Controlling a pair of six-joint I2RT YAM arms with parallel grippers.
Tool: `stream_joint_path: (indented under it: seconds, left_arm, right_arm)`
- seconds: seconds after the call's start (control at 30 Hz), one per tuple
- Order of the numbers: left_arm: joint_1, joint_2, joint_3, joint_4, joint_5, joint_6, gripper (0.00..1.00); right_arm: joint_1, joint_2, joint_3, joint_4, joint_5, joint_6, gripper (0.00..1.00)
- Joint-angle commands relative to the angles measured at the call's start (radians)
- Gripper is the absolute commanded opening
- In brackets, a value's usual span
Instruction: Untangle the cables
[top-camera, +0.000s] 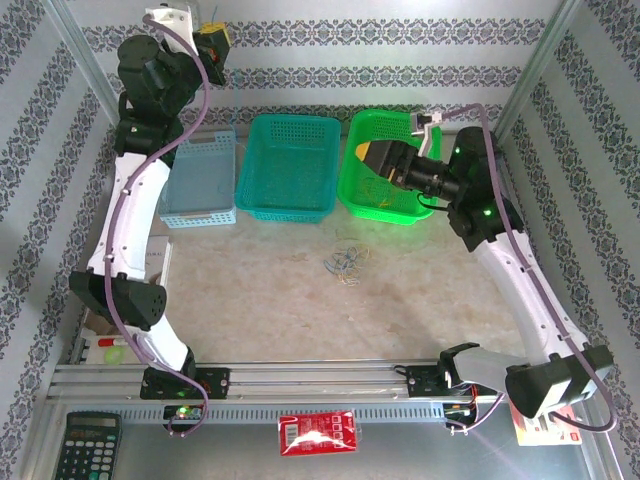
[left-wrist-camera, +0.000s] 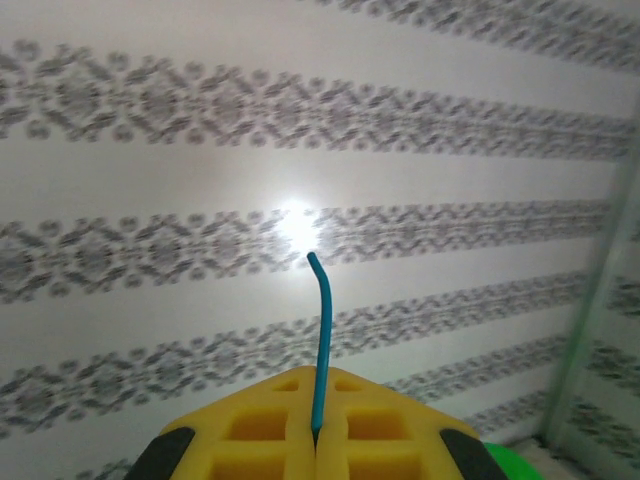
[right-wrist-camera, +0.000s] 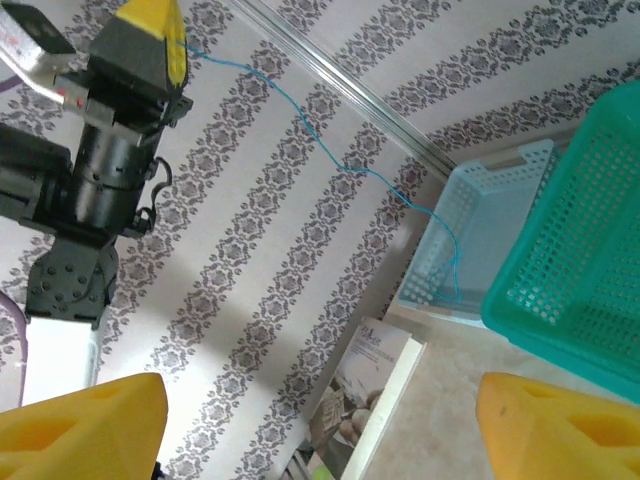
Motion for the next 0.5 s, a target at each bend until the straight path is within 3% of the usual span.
stream_joint_path:
  seconds: [0.0, 0.47]
  left_arm:
    - [0.028, 0.014, 0.037, -0.012, -0.142, 0.067, 0.0]
    - [0.125, 0.096, 0.021, 0.035, -0.195, 0.097, 0.0]
  right_arm:
    - [0.008, -0.015, -0.041, 0.01, 0.035, -0.054, 0.81]
    - [0.041, -0.013, -0.204, -0.031, 0.084, -0.168, 0.86]
